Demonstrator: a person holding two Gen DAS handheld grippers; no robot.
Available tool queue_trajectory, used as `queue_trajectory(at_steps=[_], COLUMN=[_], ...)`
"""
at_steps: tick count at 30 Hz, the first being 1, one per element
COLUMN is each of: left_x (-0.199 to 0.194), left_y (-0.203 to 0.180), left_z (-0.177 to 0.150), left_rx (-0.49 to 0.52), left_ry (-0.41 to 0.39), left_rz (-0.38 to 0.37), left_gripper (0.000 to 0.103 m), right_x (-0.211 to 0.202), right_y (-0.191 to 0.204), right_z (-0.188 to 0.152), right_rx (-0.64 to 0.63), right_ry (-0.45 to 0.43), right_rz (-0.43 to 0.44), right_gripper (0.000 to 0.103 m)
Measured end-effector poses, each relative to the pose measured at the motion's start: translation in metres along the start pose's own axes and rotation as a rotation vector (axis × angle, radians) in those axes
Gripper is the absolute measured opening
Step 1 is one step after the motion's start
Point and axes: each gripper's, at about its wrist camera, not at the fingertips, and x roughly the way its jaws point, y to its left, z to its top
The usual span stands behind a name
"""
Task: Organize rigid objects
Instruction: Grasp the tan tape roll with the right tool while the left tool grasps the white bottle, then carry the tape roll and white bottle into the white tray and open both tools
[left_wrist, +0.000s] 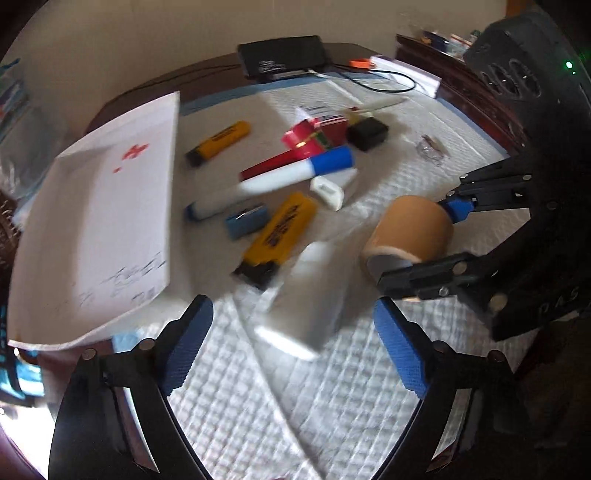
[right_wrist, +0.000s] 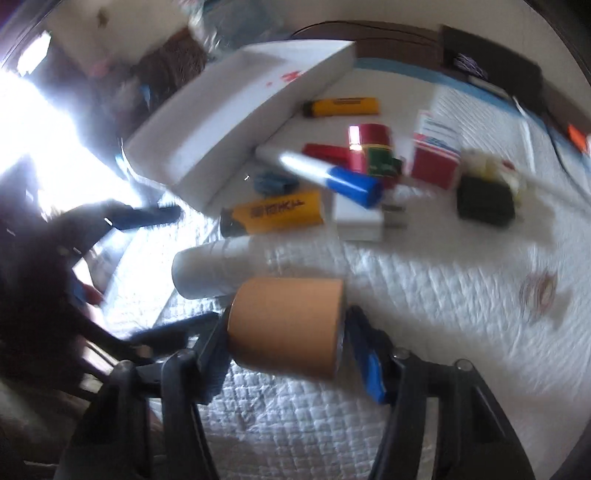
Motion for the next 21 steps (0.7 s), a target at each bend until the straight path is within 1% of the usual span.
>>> queue_trajectory(at_steps=[1, 2, 3, 4, 5, 6, 7, 10, 13, 15, 17, 19, 21], left_x=[0.002, 0.006, 0.01, 0.014, 0.019, 0.018, 0.018, 0.016, 0.003, -0.014, -0.033, -0.06, -0.089], left_y=[-0.002, -0.005, -0.006, -0.005, -0.003, 0.001, 0.004, 0.009, 0.013, 0.019, 0.026, 0.037, 0.051], left_z=[0.003, 0.006, 0.008, 0.008, 0.008, 0.006, 0.004, 0.0, 0.002, 0.008, 0.017, 0.029, 0.045], left_rx=[0.01, 0.021, 0.028, 0.029, 0.017, -0.006, -0.027, -0.042, -0.062, -0.089, -0.118, -0.168, -0.206], left_ry=[0.002, 0.012, 0.027, 0.039, 0.059, 0.042, 0.042, 0.027, 0.001, -0.048, -0.101, -0.159, -0.216], left_rz=[-0.005, -0.005, -0.001, 0.011, 0.006, -0.017, -0.026, -0.015, -0.002, 0.003, 0.023, 0.064, 0.117], left_gripper=[0.081, 0.073, 0.068, 0.051, 0.037, 0.036, 0.036, 0.036, 0.036, 0.036, 0.036, 0.036, 0.036], right_x=[-0.006, -0.015, -0.025, -0.033, -0.042, -0.05, -0.055, -0.073, -0.083, -0.099, -0.109, -0.13, -0.154], right_y=[-0.006, -0.014, -0.021, -0.025, -0.031, -0.036, -0.041, -0.052, -0.056, -0.055, -0.049, -0.046, -0.039], right_z=[-0.002, -0.005, -0.008, -0.011, -0.014, -0.016, -0.018, -0.021, -0.011, -0.005, 0.008, 0.019, 0.034], right_rx=[0.015, 0.036, 0.059, 0.072, 0.089, 0.106, 0.124, 0.176, 0.187, 0.179, 0.161, 0.139, 0.105], right_ry=[-0.017, -0.041, -0.069, -0.089, -0.112, -0.133, -0.152, -0.208, -0.263, -0.309, -0.366, -0.429, -0.512], right_rz=[-0.013, -0.016, -0.02, -0.027, -0.037, -0.042, -0.044, -0.029, -0.023, -0.015, -0.013, -0.013, -0.02], right_gripper=[0.057, 0.057, 0.057, 0.057, 0.057, 0.057, 0.057, 0.057, 0.057, 0.057, 0.057, 0.057, 0.057])
